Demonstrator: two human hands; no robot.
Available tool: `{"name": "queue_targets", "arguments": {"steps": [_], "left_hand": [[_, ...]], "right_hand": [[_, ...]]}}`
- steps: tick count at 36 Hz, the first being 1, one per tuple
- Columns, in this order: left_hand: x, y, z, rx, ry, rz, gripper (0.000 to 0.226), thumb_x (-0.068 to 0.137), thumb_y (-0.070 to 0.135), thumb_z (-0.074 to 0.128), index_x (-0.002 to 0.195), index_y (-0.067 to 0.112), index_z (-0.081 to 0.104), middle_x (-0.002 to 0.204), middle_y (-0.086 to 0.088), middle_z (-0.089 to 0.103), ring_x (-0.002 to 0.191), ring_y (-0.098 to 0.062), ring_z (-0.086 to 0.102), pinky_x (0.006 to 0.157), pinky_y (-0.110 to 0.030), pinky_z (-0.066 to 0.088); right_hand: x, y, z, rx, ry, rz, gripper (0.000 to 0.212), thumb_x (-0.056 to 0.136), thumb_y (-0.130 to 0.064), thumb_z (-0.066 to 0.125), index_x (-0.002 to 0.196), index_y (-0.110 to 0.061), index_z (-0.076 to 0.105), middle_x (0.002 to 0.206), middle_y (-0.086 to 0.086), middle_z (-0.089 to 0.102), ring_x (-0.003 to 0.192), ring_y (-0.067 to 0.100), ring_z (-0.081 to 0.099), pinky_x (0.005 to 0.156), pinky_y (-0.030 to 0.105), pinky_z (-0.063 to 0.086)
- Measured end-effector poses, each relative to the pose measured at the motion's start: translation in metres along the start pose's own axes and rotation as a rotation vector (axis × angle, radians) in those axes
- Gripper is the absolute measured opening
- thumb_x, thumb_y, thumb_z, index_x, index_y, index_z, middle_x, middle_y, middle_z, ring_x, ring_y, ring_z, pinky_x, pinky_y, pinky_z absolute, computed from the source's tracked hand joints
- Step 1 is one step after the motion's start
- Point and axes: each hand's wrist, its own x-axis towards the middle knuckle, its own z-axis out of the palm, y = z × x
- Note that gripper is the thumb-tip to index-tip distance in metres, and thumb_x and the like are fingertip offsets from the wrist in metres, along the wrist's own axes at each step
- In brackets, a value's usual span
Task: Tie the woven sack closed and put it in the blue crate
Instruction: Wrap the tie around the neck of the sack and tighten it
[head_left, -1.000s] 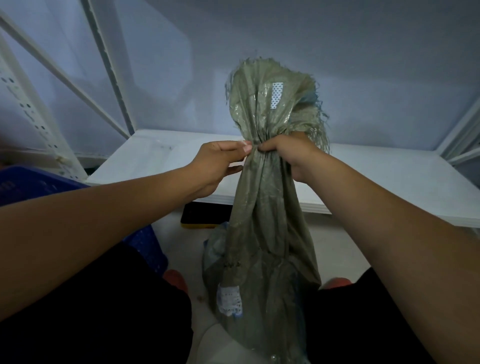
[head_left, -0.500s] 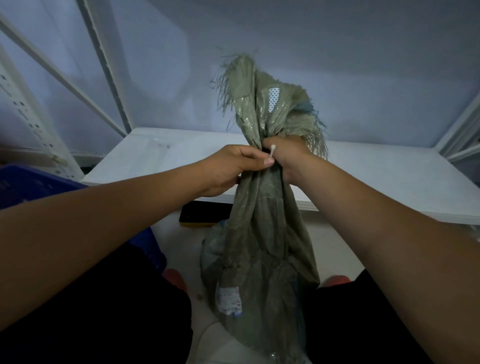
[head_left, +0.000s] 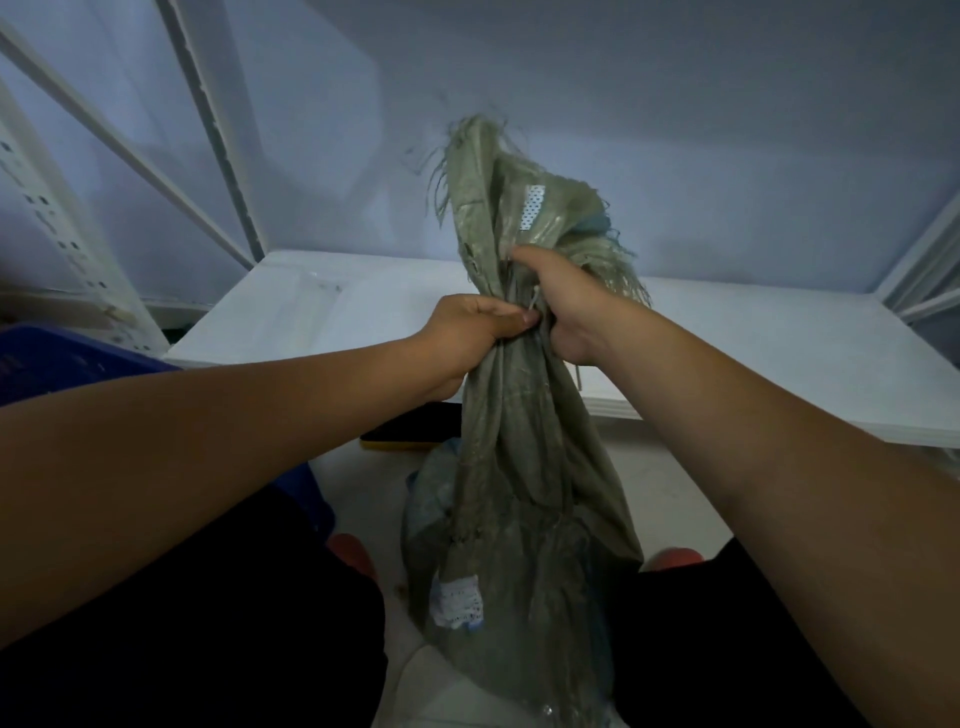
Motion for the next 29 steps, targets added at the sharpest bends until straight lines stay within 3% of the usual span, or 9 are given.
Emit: {"name": "queue_targets", "arguments": {"steps": [2,6,9,13,17,20,23,26,29], "left_hand": [[0.002,-0.001,-0.002,-0.002,0.043,0.009,0.018,0.083,0.010,0.079,0.096,-0.003,0.075,0.094,-0.020,0.076,0.083,-0.025,0.073,0.079,-0.032,0.061],[0.007,-0.005,-0.007,0.015,0.115,0.021,0.010,0.082,0.011,0.081,0.086,0.004,0.077,0.086,-0.014,0.076,0.077,-0.021,0.073,0.076,-0.029,0.061],[0.010,-0.005,-0.010,0.026,0.140,0.023,0.010,0.083,0.012,0.081,0.087,0.004,0.076,0.081,-0.011,0.075,0.070,-0.017,0.072,0.070,-0.026,0.060],[0.012,-0.005,-0.014,0.025,0.135,0.019,0.009,0.084,0.012,0.079,0.087,0.005,0.076,0.079,-0.010,0.075,0.069,-0.016,0.071,0.070,-0.025,0.059],[0.013,-0.004,-0.016,0.030,0.107,0.016,0.009,0.085,0.015,0.079,0.089,0.007,0.076,0.080,-0.008,0.075,0.072,-0.017,0.070,0.075,-0.028,0.060],[0.012,-0.002,-0.017,0.045,0.016,-0.025,0.011,0.086,0.017,0.077,0.093,0.009,0.076,0.083,-0.007,0.075,0.072,-0.015,0.071,0.065,-0.024,0.057],[0.009,-0.004,-0.019,0.085,-0.027,-0.033,0.008,0.085,0.017,0.078,0.090,0.012,0.076,0.084,-0.005,0.076,0.073,-0.013,0.072,0.063,-0.021,0.055],[0.009,-0.009,-0.020,0.095,-0.010,0.007,0.005,0.085,0.015,0.078,0.088,0.011,0.077,0.084,-0.006,0.075,0.075,-0.014,0.071,0.070,-0.024,0.057],[0.012,-0.010,-0.021,0.084,0.003,0.039,0.009,0.086,0.015,0.077,0.092,0.009,0.077,0.086,-0.007,0.076,0.078,-0.015,0.071,0.073,-0.025,0.057]], "right_hand": [[0.001,0.000,-0.001,-0.044,0.019,-0.017,0.041,0.097,-0.048,0.050,0.108,-0.015,0.072,0.109,0.015,0.076,0.097,0.029,0.073,0.094,0.045,0.057],[0.000,0.001,-0.008,-0.204,0.087,-0.040,0.037,0.101,-0.048,0.042,0.103,-0.022,0.067,0.099,0.005,0.071,0.085,0.025,0.068,0.087,0.040,0.057],[-0.002,0.002,-0.016,-0.232,0.118,-0.033,0.025,0.101,-0.025,0.046,0.091,-0.010,0.064,0.084,0.010,0.066,0.072,0.029,0.065,0.079,0.041,0.060],[-0.002,-0.001,-0.022,-0.345,0.123,-0.039,0.009,0.093,0.000,0.056,0.092,-0.001,0.065,0.083,0.017,0.070,0.067,0.028,0.069,0.061,0.034,0.063],[0.000,0.003,-0.025,-0.412,0.149,-0.067,0.012,0.088,0.004,0.060,0.098,0.002,0.069,0.087,0.020,0.073,0.073,0.033,0.073,0.070,0.041,0.065],[0.002,0.005,-0.027,-0.578,0.281,-0.288,0.017,0.079,0.000,0.058,0.083,0.002,0.074,0.074,0.018,0.073,0.072,0.037,0.073,0.072,0.050,0.064],[0.002,0.008,-0.023,-0.715,0.297,-0.491,0.024,0.075,0.001,0.059,0.065,-0.017,0.070,0.060,-0.004,0.065,0.066,0.024,0.068,0.075,0.043,0.062],[0.001,0.010,-0.021,-0.745,0.260,-0.582,0.028,0.072,0.002,0.064,0.068,-0.026,0.063,0.061,-0.012,0.061,0.060,0.013,0.062,0.069,0.039,0.061],[0.003,0.012,-0.022,-0.732,0.248,-0.629,0.026,0.072,0.000,0.065,0.067,-0.025,0.063,0.060,-0.013,0.062,0.062,0.017,0.063,0.070,0.043,0.060]]}}
